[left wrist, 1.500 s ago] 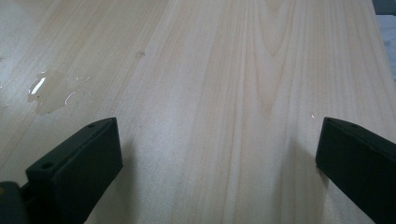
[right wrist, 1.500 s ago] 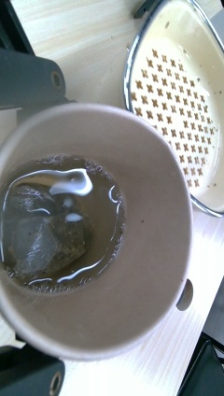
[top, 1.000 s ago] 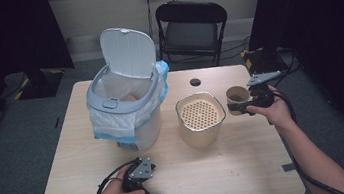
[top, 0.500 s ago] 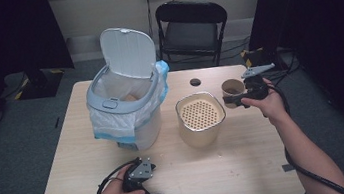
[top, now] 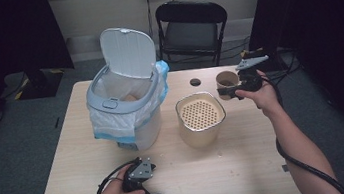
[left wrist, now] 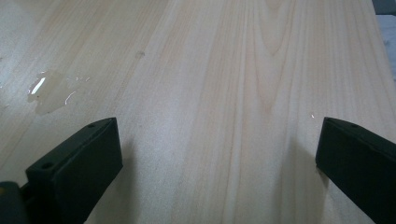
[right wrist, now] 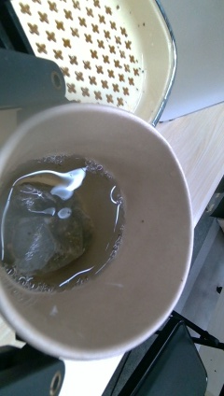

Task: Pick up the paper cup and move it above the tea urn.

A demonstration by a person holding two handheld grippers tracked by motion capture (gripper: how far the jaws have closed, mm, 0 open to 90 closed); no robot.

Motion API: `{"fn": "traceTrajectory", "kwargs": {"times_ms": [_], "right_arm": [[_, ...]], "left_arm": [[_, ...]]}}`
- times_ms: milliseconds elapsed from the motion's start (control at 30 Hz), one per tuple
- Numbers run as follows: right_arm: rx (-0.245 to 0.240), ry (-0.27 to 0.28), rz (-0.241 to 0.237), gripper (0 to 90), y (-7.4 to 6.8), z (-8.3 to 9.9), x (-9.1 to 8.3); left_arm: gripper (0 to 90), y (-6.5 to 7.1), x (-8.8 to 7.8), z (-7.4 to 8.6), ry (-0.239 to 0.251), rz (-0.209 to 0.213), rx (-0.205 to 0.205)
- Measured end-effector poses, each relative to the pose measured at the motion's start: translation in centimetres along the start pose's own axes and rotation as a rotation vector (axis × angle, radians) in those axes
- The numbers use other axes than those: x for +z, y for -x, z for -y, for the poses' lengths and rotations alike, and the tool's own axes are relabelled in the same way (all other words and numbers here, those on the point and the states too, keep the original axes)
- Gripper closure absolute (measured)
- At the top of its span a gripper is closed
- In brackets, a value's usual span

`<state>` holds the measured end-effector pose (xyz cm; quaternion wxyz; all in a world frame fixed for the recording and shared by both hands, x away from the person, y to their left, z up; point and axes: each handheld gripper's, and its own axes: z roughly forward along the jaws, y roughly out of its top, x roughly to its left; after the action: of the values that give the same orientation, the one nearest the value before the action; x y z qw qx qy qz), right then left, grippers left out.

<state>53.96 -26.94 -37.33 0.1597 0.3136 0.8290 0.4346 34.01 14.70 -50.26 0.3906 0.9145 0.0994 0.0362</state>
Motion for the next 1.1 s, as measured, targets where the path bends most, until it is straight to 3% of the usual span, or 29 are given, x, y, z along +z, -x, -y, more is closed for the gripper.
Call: {"fn": "traceTrajectory", "kwargs": {"times_ms": [633,1100], "right_arm": [[-0.025,0.002,0.01,27.8,0.3,-2.4,1.2],[-0.046,-0.005,0.004,27.8,0.4,-2.6,1.3]], "left_arm": [[0.0,0.0,0.0,0.0,-0.001,-0.002,0.005],[0.0,0.0,0.0,0.0,0.0,-0.003,0.005]]}}
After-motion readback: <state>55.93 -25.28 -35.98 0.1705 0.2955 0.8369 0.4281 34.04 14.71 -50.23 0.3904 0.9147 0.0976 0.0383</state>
